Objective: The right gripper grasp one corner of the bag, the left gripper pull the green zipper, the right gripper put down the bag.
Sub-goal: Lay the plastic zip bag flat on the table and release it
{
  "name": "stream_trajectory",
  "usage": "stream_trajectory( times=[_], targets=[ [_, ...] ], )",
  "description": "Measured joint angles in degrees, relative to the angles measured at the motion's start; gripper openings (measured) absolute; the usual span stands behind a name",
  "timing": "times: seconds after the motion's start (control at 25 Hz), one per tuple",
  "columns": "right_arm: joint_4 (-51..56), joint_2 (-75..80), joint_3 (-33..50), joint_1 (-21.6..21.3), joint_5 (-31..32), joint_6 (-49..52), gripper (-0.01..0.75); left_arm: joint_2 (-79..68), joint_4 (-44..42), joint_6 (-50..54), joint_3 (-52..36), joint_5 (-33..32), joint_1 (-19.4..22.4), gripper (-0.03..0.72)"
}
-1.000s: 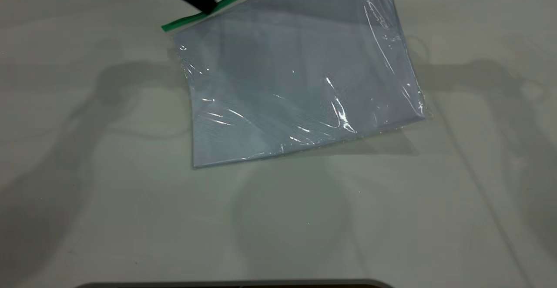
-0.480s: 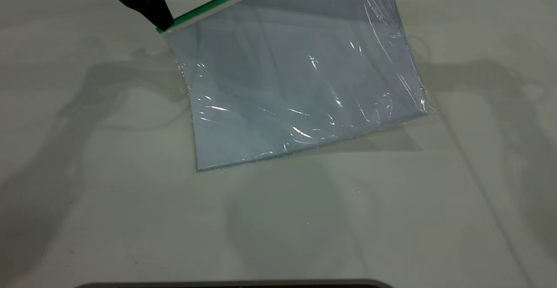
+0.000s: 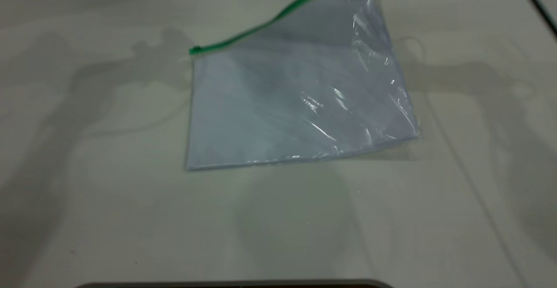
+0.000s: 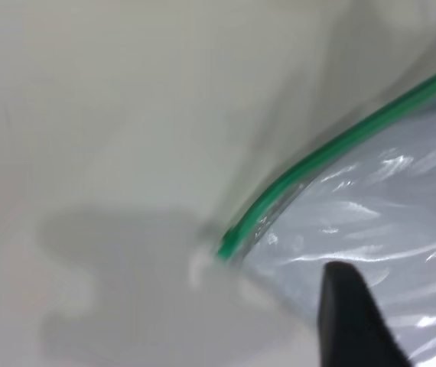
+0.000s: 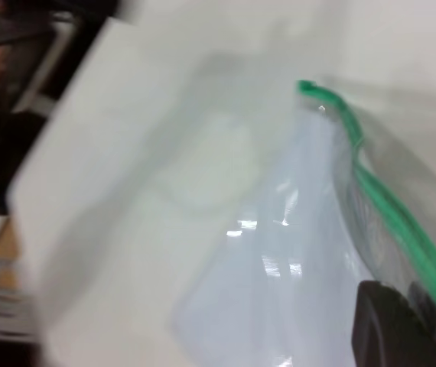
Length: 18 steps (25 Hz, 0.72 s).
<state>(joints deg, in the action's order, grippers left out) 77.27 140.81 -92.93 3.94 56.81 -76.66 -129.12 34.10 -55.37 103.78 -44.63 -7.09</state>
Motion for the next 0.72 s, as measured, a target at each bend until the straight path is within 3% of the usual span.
stream_trajectory(
  times=[0.08,0.2,0.4,0.48,0.56,0.64,0.72],
  targets=[
    [0.0,1.32,0.0,0.84,-4.03,-0.19,0.045,2.69,2.01,0.0,0.0,-1.63,0.0,0.433],
    [-2.86,1.8,0.0,1.29,-8.39,-0.27,0.106,6.98,4.32,0.0,0.0,-5.05,0.0,0.461],
    [-17.64,0.08,-0.01,0.07,-13.34,8.28,0.368,14.9,8.59,0.5,0.0,-12.33,0.0,0.463],
    [-25.41,-2.82,-0.01,-1.48,-9.95,14.72,0.475,19.24,10.21,0.71,0.0,-15.76,0.0,0.463],
    [-31.91,-7.82,-0.01,-3.48,-2.97,22.09,0.536,24.29,10.8,1.36,0.0,-18.68,0.0,0.463],
    [-33.75,-12.53,-0.01,-5.32,5.7,28.9,0.559,29.1,10.92,2.61,0.0,-20.73,0.0,0.463],
    [-33.81,-17.17,-0.01,-6.07,9.61,33.16,0.56,33.58,10.8,4.7,0.0,-22.0,0.0,0.463]
  ],
)
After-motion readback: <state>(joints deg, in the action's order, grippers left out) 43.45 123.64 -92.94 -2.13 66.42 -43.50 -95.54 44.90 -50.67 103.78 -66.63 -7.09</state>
